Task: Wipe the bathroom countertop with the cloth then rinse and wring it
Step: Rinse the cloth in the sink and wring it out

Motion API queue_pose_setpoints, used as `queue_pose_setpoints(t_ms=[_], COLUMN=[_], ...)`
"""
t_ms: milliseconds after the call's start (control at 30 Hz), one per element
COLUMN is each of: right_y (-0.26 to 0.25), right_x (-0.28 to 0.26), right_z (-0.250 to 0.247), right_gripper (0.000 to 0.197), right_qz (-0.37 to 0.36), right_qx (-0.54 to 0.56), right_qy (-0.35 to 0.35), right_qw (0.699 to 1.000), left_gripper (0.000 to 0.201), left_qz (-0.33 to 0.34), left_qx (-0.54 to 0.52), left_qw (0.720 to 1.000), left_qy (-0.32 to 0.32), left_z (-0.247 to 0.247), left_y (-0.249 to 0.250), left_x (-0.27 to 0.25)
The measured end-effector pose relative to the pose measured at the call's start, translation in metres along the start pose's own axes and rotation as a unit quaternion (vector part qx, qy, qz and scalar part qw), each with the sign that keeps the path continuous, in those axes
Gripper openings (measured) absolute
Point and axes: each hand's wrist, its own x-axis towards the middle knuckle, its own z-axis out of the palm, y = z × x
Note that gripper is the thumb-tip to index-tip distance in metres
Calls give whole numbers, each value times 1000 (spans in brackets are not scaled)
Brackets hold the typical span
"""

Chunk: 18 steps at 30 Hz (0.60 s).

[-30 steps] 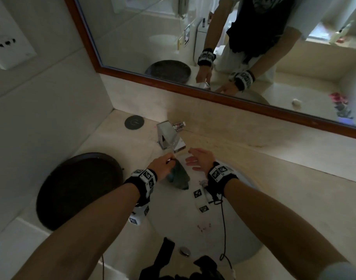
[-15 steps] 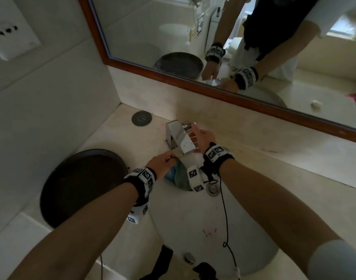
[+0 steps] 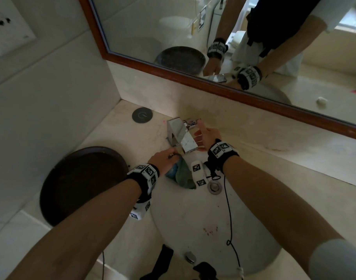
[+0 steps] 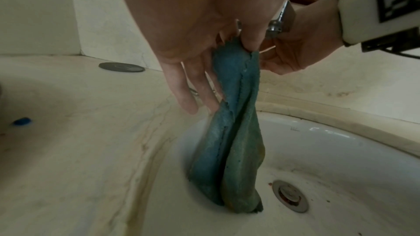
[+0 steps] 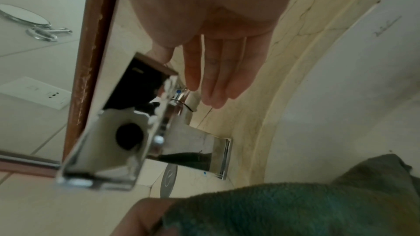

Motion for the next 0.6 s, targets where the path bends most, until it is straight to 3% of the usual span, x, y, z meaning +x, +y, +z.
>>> queue_pose_setpoints(t_ms=[267, 400, 500, 600], right_y=[28, 75, 97, 109], right_x=[-12, -29, -44, -47], right_z=[-10, -9, -4, 4], right_gripper=[53, 29, 3, 8], right_qz=[25, 80, 70, 31], right_qx=[-27, -72, -72, -69], right_qy=[-27, -94, -128, -125], right_qw=[999, 990, 987, 989], left_gripper=[20, 23, 33, 35], left_qz=[-5, 5, 5, -3], left_qx=[-12, -38, -78, -113], left_qw=[1000, 999, 997, 994], left_qy=[-13, -12, 2, 8], left_z=[6, 15, 21, 25], left_y=[1, 2, 6, 9], left_x=[5, 7, 9, 11])
